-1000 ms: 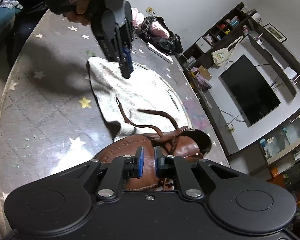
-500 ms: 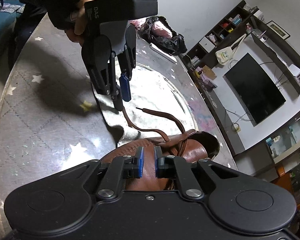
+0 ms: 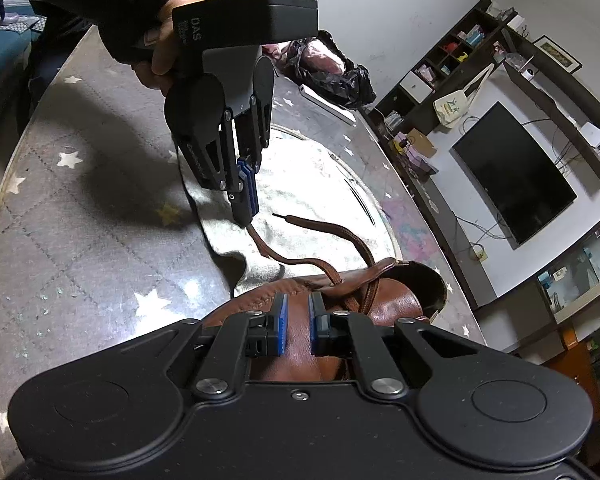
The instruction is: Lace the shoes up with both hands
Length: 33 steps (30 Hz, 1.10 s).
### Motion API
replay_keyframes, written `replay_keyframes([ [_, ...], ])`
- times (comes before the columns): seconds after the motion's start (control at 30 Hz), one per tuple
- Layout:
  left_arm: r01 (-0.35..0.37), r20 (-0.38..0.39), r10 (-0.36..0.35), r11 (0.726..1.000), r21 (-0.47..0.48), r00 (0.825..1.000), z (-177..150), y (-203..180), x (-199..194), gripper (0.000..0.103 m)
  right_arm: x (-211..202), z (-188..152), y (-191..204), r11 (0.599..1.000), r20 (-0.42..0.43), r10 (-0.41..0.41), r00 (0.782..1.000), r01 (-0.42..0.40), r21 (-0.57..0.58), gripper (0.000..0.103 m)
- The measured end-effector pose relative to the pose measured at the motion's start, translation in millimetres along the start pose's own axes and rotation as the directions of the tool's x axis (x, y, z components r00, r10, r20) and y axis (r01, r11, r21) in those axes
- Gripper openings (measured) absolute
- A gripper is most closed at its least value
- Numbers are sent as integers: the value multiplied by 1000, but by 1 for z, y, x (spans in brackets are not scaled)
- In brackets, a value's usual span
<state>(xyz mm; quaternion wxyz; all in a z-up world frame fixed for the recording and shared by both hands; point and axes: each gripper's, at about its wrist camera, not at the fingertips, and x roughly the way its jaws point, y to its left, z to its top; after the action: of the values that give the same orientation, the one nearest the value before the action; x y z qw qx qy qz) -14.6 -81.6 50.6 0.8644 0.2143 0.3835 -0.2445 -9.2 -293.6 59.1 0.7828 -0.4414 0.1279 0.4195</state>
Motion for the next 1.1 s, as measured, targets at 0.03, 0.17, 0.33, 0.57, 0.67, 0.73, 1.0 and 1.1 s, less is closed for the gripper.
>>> replay_keyframes([
  [0.03,-3,5,3,1000,0,1000,0,0,-3,4,0,1,0,1000,2,0,1000,0,-1,10],
  [0.17,-26,45,25,999,27,999,3,-7,-32,4,1,8,5,1000,28,3,1000,-3,-21,10],
  [0.33,-41,80,36,998,56,996,8,-15,-56,4,16,23,9,999,62,26,998,-23,-48,10],
  [0.57,-44,78,39,996,72,996,6,-17,-63,3,42,40,15,995,84,60,995,-53,-86,10],
  [0.67,-19,48,16,998,64,999,1,-13,-50,4,45,39,12,995,74,71,995,-66,-69,10],
  [0.73,0,37,-2,998,62,999,0,-12,-41,4,42,36,12,995,71,76,995,-71,-66,10],
  [1.0,53,-6,-53,997,52,999,1,-6,-5,5,36,26,6,994,54,93,994,-90,-58,10],
  [1.1,60,-20,-59,997,45,998,0,-2,3,7,35,22,3,994,50,98,994,-95,-53,10],
])
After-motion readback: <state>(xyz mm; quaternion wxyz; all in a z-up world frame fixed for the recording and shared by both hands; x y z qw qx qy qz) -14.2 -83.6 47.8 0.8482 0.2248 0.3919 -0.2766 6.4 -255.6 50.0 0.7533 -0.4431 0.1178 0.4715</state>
